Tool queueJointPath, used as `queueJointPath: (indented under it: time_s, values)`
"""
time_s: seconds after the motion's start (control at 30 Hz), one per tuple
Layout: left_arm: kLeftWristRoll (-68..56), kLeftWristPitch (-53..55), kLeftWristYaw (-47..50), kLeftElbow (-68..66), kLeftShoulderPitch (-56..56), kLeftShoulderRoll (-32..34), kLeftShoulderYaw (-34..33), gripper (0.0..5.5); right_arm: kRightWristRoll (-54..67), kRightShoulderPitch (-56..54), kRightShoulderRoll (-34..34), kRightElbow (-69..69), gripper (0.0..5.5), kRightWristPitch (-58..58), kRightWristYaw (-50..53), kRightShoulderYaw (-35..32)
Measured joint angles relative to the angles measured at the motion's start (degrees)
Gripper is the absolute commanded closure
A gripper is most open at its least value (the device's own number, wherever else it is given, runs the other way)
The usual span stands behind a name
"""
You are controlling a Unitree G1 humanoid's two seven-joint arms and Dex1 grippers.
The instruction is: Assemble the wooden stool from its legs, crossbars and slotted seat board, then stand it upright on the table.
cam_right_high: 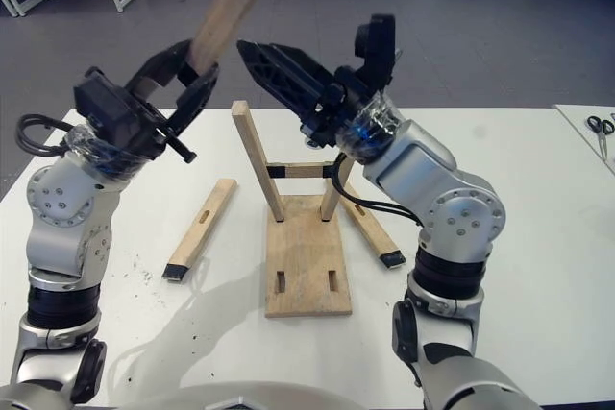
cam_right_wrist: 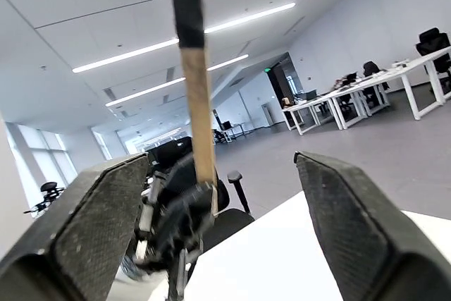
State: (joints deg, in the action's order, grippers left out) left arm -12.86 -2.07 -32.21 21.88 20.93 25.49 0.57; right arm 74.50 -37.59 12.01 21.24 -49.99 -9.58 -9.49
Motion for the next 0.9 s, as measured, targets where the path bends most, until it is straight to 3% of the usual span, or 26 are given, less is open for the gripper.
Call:
queueJointPath:
  time_s: [0.03, 0.6, 0.83, 0.9]
  values:
    - [0.28, -0.11, -0.22, 0.0, -0.29, 0.27, 0.25, 4.19, 0.0, -0.98, -0.3, -0.29, 1.7, 0.31, 0.02, 0.24]
    - [2.95, -6.64, -1.3, -3.6, -3.38, 1.79, -0.23, 4.19, -1.16, -2.81, 0.27, -0.76, 4.81, 4.14, -0.6, 1.09]
    - [3.24, -6.91, -1.58, -3.68, -3.37, 1.81, -0.17, 4.19, -5.57, -2.81, 2.74, -1.0, 5.08, 5.26, -3.55, 2.09]
    - [3.42, -6.85, -1.54, -3.68, -3.36, 1.8, -0.18, 3.71, -6.33, -2.79, 3.04, -1.0, 5.08, 5.61, -4.42, 2.39]
